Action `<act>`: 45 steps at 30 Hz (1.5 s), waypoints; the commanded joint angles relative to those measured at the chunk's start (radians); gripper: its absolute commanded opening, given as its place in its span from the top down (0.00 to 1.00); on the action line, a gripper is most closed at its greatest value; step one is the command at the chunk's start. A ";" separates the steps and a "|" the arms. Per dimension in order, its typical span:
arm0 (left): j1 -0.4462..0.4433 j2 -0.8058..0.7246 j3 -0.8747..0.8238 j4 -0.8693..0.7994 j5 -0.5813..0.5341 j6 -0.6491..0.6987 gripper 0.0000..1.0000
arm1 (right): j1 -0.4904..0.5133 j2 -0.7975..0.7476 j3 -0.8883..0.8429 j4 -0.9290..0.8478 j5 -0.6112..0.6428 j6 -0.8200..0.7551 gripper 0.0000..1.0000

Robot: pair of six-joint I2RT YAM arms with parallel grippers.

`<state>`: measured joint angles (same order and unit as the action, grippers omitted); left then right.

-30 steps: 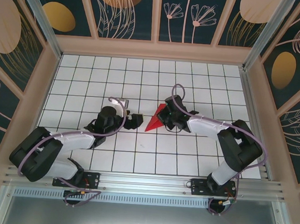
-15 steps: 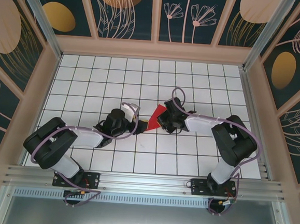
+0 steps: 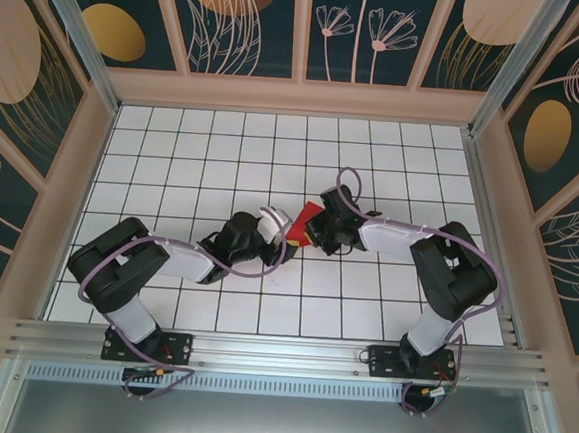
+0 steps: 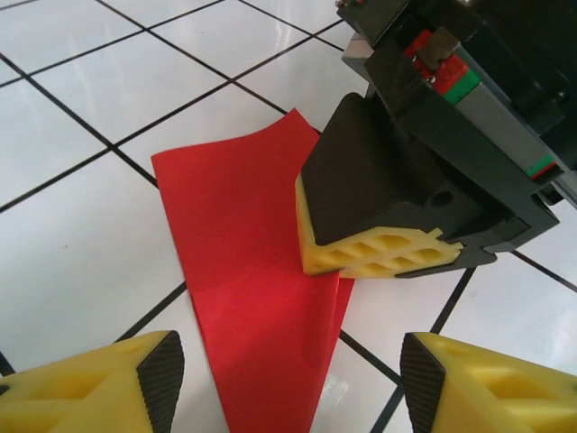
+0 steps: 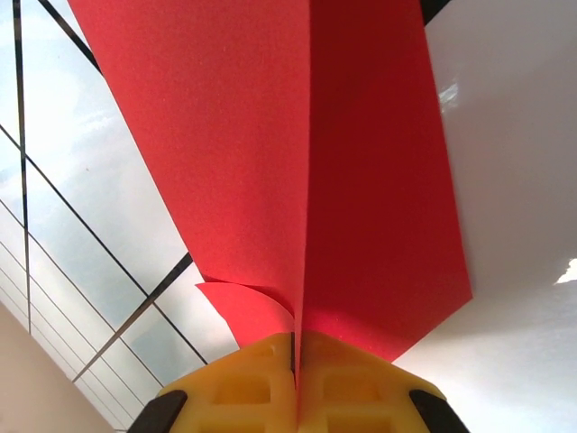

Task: Fold a paper plane with a square sheet of paper (pick it up from the middle)
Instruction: Third fold the triangle at the center of the table.

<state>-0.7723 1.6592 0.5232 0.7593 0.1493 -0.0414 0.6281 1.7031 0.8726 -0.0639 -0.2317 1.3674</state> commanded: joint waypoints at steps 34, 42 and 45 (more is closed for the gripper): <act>-0.041 0.211 0.085 0.090 -0.087 0.295 0.67 | -0.008 -0.001 0.048 -0.002 -0.066 -0.004 1.00; -0.041 0.211 0.087 0.078 -0.074 0.275 0.72 | -0.008 0.007 0.054 -0.007 -0.067 -0.005 1.00; -0.042 0.208 0.080 0.086 -0.072 0.266 0.78 | -0.011 0.007 0.055 -0.011 -0.067 -0.011 0.98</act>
<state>-0.8104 1.8545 0.5934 0.8482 0.0643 0.2413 0.6231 1.7031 0.8970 -0.0601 -0.2867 1.3670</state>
